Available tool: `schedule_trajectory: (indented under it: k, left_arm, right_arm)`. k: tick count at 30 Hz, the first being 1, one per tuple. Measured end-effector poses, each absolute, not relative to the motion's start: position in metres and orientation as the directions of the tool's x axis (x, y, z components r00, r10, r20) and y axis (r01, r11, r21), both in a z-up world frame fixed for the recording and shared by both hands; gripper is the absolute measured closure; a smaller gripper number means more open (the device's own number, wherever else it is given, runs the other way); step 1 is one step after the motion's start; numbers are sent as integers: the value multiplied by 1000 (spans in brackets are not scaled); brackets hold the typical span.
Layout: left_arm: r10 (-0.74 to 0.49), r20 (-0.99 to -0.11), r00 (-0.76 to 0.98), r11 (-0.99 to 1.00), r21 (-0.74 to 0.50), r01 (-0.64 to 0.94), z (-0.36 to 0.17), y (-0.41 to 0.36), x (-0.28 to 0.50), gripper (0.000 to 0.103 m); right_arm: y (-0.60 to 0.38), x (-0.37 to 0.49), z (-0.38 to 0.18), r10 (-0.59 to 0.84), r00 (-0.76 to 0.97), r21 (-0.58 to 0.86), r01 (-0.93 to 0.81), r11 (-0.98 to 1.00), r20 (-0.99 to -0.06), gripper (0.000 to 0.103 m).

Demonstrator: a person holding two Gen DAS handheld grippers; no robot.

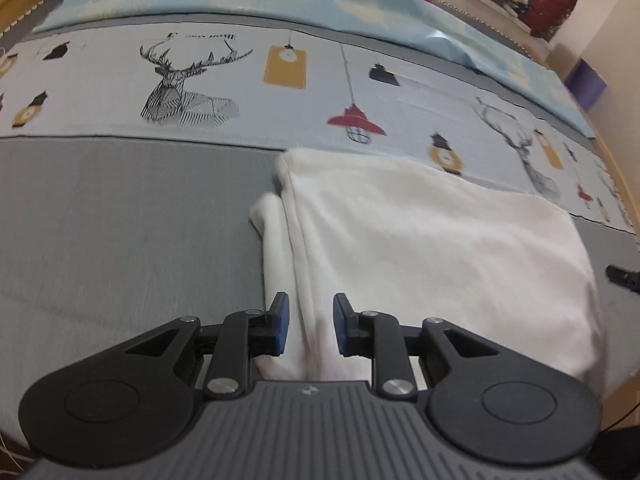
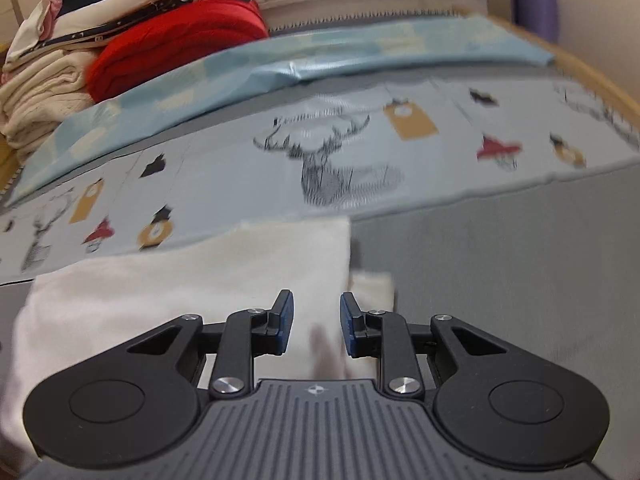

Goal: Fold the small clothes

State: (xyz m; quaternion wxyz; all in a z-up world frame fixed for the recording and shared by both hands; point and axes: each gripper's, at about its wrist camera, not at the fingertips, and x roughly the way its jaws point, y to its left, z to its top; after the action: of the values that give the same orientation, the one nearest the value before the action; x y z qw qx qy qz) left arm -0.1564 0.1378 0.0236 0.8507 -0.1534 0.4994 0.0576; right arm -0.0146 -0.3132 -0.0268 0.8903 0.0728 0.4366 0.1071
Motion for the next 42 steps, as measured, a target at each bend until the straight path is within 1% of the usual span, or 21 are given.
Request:
schedule_trajectory:
  k: [1, 3, 5, 6, 8, 9, 12, 15, 16, 17, 19, 21, 22, 24, 27, 31, 34, 36, 38, 39, 42]
  left_arm:
    - [-67, -867, 493, 942, -218, -256, 26, 136, -164, 68]
    - [-79, -863, 499, 931, -242, -272, 26, 131, -176, 68]
    - [-103, -869, 483, 921, -267, -285, 17, 126, -186, 68]
    - [-120, -881, 457, 917, -275, -288, 10, 124, -189, 68]
    - [-129, -910, 394, 923, -255, -287, 0, 117, -188, 68]
    - [-124, -916, 382, 931, -240, -274, -3, 114, -188, 68]
    - [-115, -931, 347, 942, -214, -260, -11, 110, -189, 69]
    - [-109, -938, 328, 947, -198, -252, -14, 111, -192, 70]
    - [-111, -937, 331, 948, -200, -248, -15, 113, -193, 76]
    - [-117, -936, 333, 948, -205, -243, -16, 115, -195, 89]
    - [-134, -928, 349, 948, -222, -228, -13, 118, -198, 94]
    - [-146, -913, 381, 949, -238, -206, -6, 121, -202, 97]
    - [-159, -899, 407, 943, -260, -206, 0, 123, -205, 98]
    - [-181, -870, 458, 928, -306, -214, 11, 129, -212, 98]
    - [-141, -892, 430, 928, -270, -257, 6, 135, -213, 98]
    - [-70, -951, 302, 950, -156, -272, -15, 129, -207, 103]
    - [-80, -938, 339, 940, -183, -286, -9, 135, -205, 101]
    - [-103, -893, 439, 940, -232, -252, 10, 134, -206, 101]
    - [-153, -859, 488, 937, -283, -205, 18, 130, -206, 101]
    - [-166, -857, 487, 939, -288, -186, 18, 126, -204, 101]
    - [-137, -905, 403, 969, -207, -135, 3, 108, -197, 99]
  right_arm:
    - [-314, -22, -23, 267, 569, 233, -133, 963, -778, 77]
    - [-316, -39, -16, 268, 555, 218, -155, 963, -788, 76]
    - [-318, -57, -12, 252, 560, 190, -167, 967, -790, 69]
    - [-321, -66, -12, 240, 569, 179, -163, 970, -786, 68]
    - [-326, -81, -22, 216, 552, 158, -151, 976, -806, 68]
    - [-327, -81, -27, 195, 525, 140, -143, 980, -829, 69]
    - [-326, -81, -31, 184, 528, 125, -147, 981, -829, 69]
    - [-327, -78, -49, 144, 467, 84, -147, 986, -872, 69]
    - [-328, -77, -54, 137, 447, 81, -141, 987, -884, 69]
    - [-329, -76, -58, 137, 433, 87, -134, 987, -891, 69]
    - [-333, -74, -63, 152, 410, 112, -120, 987, -899, 69]
    - [-337, -74, -66, 187, 389, 152, -119, 981, -902, 88]
    - [-338, -75, -65, 206, 391, 170, -124, 978, -897, 103]
    - [-340, -79, -54, 209, 450, 173, -120, 978, -868, 103]
    - [-351, -82, -38, 231, 509, 222, -79, 972, -829, 103]
    - [-349, -80, -65, 149, 388, 137, -57, 989, -910, 103]
    - [-341, -81, -65, 121, 392, 96, -82, 992, -912, 103]
    - [-345, -82, -56, 91, 442, 76, -51, 996, -892, 102]
    - [-351, -82, -44, 97, 492, 98, -25, 995, -865, 94]
    - [-354, -82, -41, 122, 509, 126, -26, 992, -852, 93]
    - [-351, -80, -45, 164, 487, 147, -74, 986, -858, 93]
